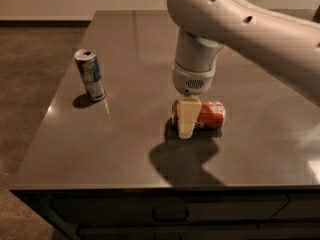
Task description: Place coke can upright
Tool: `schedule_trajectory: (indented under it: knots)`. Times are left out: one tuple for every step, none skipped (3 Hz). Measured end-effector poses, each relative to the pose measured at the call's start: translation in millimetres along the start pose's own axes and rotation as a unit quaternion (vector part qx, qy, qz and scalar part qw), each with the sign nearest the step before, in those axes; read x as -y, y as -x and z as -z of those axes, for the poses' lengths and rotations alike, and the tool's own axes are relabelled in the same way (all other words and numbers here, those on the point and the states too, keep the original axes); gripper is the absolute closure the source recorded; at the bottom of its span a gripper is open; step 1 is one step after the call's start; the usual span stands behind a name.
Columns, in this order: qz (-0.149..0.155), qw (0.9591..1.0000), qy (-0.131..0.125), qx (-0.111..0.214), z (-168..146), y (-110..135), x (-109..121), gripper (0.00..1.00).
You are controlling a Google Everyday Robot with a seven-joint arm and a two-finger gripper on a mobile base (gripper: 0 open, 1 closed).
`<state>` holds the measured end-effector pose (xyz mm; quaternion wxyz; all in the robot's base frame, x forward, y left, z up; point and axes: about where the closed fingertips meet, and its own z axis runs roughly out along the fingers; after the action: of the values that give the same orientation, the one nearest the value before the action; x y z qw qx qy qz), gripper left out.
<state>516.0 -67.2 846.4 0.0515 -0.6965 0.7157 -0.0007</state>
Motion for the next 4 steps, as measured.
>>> schedule_trajectory:
  knots:
    - [-0.001, 1.0000, -0.004, 0.000, 3, -1, 2, 0.41]
    - [-0.004, 1.0000, -0.008, 0.002, 11, -3, 8, 0.64]
    - [-0.015, 0.9991, -0.018, 0.035, 38, 1, 19, 0.87]
    - [-0.032, 0.9929, -0.025, 0.112, 75, 9, 35, 1.00]
